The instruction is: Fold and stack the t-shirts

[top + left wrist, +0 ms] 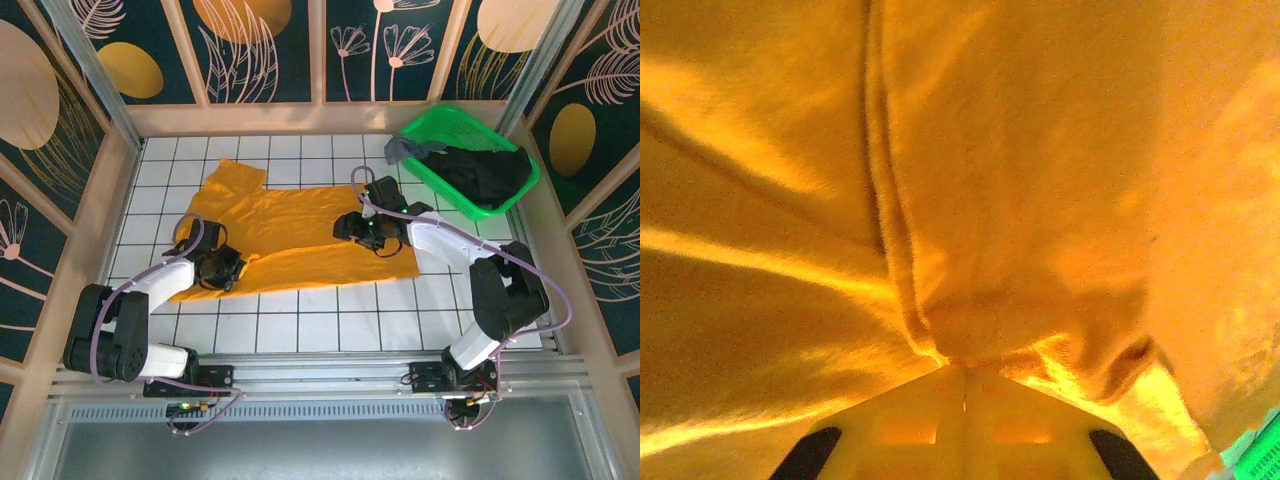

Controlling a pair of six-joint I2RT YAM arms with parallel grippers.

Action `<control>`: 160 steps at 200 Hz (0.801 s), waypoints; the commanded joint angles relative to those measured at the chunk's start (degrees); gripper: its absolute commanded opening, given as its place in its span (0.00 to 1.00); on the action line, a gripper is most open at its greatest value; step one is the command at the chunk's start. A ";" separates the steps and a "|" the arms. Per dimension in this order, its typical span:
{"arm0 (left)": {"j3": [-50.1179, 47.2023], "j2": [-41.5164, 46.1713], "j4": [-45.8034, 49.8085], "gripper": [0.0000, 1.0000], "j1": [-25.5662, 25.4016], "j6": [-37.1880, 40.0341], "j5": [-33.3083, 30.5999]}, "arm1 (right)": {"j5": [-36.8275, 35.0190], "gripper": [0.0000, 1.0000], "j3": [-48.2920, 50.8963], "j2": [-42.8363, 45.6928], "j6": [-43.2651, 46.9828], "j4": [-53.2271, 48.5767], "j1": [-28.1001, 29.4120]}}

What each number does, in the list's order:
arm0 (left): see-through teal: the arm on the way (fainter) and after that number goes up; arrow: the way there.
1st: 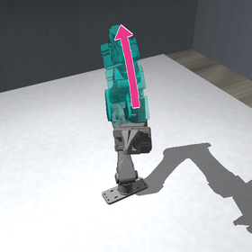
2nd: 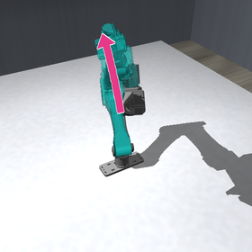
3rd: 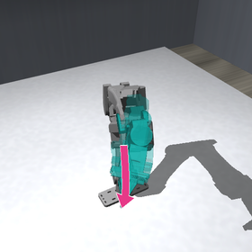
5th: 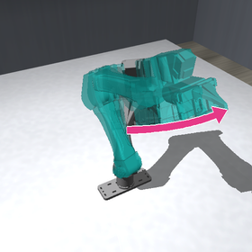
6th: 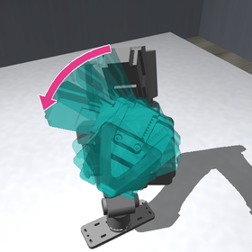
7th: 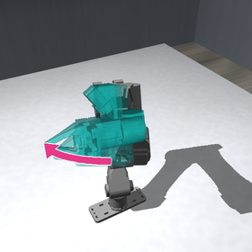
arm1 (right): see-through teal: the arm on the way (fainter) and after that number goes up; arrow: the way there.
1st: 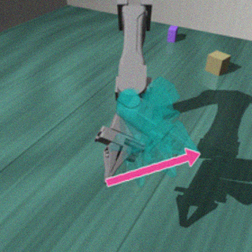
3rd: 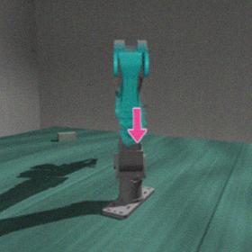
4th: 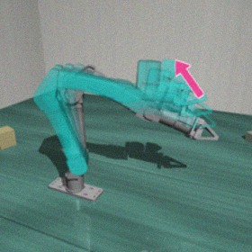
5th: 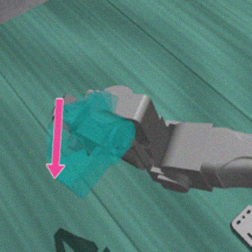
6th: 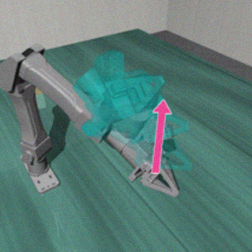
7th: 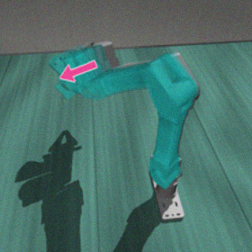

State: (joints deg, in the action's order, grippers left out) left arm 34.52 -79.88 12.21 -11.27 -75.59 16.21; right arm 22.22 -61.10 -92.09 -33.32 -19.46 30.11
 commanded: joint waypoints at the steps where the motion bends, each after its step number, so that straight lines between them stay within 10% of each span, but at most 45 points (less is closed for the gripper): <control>1: 3.04 -1.60 0.85 0.00 -0.24 1.05 -2.07 | 0.72 0.59 -2.18 -0.39 0.62 -0.46 -0.13; 160: 31.22 -23.80 13.06 0.00 -1.77 23.52 -7.68 | 2.35 0.59 -1.85 -0.30 1.04 -0.49 -1.54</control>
State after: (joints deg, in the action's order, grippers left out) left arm 62.92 -100.97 22.57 -12.19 -57.78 9.80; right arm 23.11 -62.74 -92.09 -33.28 -19.84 28.91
